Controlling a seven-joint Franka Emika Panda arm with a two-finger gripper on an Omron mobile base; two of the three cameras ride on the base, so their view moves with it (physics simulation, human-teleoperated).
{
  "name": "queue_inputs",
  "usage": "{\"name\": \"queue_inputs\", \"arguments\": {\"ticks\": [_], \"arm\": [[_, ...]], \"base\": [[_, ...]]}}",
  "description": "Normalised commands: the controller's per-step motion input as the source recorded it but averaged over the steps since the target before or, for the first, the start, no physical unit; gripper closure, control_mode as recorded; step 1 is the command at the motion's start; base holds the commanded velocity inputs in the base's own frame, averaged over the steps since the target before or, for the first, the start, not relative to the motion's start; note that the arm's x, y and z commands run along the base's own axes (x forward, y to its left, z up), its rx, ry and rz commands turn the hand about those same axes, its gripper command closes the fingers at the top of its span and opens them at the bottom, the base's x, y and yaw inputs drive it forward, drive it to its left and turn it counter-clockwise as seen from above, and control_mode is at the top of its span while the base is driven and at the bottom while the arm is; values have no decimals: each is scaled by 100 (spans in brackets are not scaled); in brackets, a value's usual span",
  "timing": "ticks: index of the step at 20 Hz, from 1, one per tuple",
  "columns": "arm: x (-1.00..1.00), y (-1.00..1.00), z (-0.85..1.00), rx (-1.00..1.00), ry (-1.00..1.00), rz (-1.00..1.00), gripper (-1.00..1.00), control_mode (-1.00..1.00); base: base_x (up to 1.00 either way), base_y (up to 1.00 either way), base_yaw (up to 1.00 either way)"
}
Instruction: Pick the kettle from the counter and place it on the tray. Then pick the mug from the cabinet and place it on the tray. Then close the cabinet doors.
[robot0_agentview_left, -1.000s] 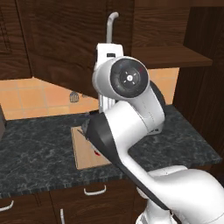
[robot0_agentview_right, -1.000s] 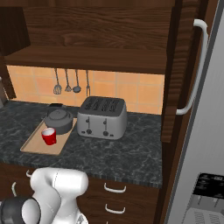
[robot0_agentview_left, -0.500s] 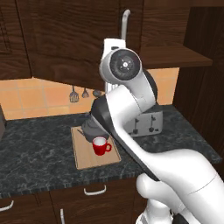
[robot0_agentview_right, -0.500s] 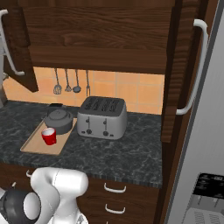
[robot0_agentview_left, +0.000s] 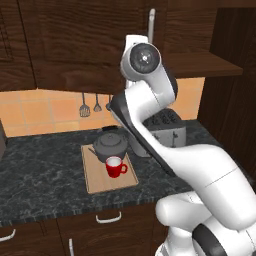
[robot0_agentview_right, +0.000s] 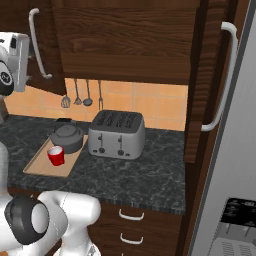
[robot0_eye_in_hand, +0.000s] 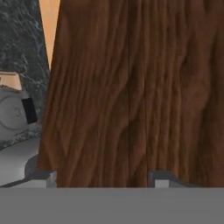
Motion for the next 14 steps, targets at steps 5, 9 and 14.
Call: {"name": "queue_inputs", "arguments": {"ticks": [5,9,14], "arm": [[100,-12,-33,0,2,0,-100,-100],[97,1,-36,0,0,1,-100,-100],[72,16,-25,0,-2,10,-100,-100]], "base": [[0,0,0],[0,0,0],[0,0,0]]}}
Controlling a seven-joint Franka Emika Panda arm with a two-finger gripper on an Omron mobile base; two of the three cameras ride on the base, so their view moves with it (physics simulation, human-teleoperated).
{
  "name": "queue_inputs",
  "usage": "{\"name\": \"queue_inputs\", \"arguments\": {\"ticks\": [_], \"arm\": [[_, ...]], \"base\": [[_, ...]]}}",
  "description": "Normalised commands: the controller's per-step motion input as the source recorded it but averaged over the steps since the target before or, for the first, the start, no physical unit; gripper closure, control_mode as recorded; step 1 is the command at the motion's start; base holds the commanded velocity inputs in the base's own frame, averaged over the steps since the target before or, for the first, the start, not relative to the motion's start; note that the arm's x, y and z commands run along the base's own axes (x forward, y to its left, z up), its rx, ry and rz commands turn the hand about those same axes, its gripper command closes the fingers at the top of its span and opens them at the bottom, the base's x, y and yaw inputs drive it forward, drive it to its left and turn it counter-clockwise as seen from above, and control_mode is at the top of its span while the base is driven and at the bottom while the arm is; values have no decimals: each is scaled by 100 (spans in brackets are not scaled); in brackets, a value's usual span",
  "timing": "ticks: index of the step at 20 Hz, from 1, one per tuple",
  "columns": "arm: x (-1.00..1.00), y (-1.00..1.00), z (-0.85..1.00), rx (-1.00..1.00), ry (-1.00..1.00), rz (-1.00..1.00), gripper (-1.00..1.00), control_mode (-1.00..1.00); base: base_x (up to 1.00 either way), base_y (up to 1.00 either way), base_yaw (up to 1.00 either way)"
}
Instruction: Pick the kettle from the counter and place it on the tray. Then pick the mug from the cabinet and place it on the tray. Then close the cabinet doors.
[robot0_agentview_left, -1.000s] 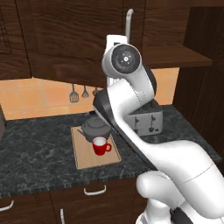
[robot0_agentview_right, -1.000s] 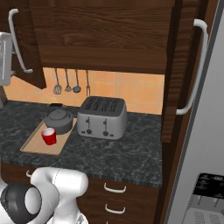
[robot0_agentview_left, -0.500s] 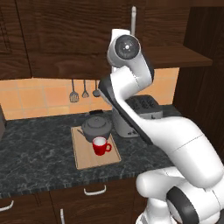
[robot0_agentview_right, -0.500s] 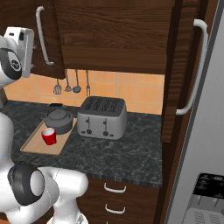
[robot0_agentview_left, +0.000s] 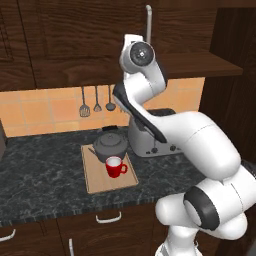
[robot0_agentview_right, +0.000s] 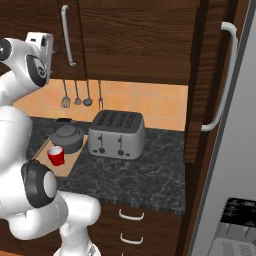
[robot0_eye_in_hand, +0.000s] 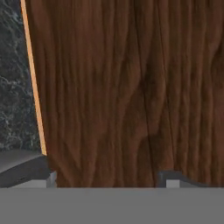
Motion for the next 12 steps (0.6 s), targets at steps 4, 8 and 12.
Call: {"name": "queue_inputs", "arguments": {"ticks": [4,8,12], "arm": [[60,19,-31,-6,5,13,-100,-100],[3,21,-25,-11,6,19,-100,-100],[-76,10,0,-5,0,19,-100,-100]], "base": [[0,0,0],[0,0,0],[0,0,0]]}}
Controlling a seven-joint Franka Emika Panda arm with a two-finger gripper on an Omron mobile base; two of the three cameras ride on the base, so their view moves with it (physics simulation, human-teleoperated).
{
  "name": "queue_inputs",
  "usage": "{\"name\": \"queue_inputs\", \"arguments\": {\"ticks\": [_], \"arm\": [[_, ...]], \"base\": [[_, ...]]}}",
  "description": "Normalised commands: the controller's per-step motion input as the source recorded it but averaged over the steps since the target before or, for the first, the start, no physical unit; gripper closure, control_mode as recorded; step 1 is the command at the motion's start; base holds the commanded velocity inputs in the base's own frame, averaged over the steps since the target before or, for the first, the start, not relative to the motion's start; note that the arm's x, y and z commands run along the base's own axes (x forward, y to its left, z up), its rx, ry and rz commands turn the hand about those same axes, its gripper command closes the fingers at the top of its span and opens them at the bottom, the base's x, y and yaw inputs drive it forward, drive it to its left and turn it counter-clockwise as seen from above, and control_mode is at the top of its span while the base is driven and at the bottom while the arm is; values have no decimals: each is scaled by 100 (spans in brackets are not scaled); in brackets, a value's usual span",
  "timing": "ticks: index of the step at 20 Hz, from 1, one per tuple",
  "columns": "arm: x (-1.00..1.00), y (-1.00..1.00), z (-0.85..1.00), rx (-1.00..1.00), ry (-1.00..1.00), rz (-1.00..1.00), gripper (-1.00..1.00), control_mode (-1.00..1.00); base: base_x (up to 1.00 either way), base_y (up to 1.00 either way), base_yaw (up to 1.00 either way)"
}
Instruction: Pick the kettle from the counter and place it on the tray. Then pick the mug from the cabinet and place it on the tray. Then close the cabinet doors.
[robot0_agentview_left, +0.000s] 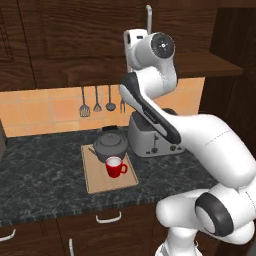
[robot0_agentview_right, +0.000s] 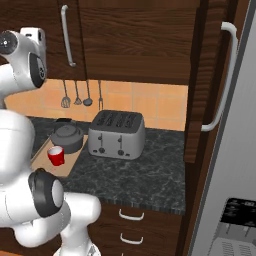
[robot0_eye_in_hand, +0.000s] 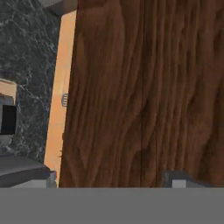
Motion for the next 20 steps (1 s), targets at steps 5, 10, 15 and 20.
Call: {"name": "queue_inputs", "arguments": {"ticks": [5,10,15,20], "arm": [[-78,4,0,-9,5,9,-100,-100],[-64,-2,0,-2,6,0,-100,-100],[-65,-25,0,0,0,0,-100,-100],[-52,-39,-3,0,0,-6,-100,-100]], "base": [[0,0,0],[0,0,0],[0,0,0],[0,0,0]]}}
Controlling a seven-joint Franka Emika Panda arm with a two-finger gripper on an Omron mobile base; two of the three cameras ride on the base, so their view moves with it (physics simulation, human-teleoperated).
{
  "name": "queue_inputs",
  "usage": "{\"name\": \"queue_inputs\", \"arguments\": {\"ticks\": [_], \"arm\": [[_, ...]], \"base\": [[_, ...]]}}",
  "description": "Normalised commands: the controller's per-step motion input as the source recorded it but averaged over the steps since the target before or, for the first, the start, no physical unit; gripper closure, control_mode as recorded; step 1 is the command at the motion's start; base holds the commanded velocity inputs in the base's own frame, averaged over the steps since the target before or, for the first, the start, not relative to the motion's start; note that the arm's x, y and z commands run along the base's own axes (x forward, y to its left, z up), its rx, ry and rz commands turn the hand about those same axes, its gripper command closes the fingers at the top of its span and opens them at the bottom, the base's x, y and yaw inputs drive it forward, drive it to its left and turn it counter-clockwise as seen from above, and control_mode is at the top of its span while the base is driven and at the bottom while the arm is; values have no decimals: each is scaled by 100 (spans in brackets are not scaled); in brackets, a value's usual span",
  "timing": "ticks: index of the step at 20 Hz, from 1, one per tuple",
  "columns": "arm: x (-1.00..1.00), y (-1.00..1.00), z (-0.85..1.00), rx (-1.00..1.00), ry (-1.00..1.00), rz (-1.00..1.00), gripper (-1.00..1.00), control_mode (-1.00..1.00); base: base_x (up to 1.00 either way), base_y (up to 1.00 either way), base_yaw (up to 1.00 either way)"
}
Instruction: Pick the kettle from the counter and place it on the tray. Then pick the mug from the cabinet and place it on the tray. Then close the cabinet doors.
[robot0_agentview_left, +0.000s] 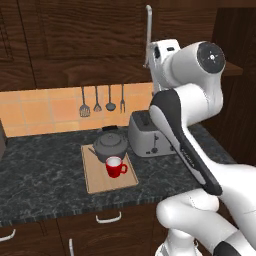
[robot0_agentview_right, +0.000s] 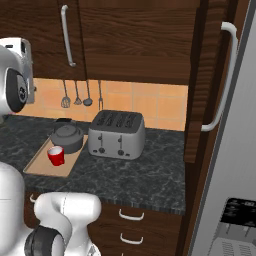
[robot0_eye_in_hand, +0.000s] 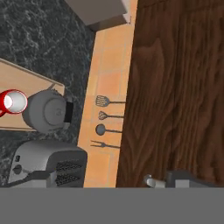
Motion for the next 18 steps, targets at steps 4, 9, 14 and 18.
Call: {"name": "queue_inputs", "arguments": {"ticks": [4,9,14,18], "arm": [[-44,-40,-2,0,2,-11,-100,-100],[-42,-63,0,2,0,-28,-100,-100],[-22,-78,-1,6,0,-44,-100,-100],[-8,-74,-1,3,15,-44,-100,-100]], "base": [[0,0,0],[0,0,0],[0,0,0],[0,0,0]]}}
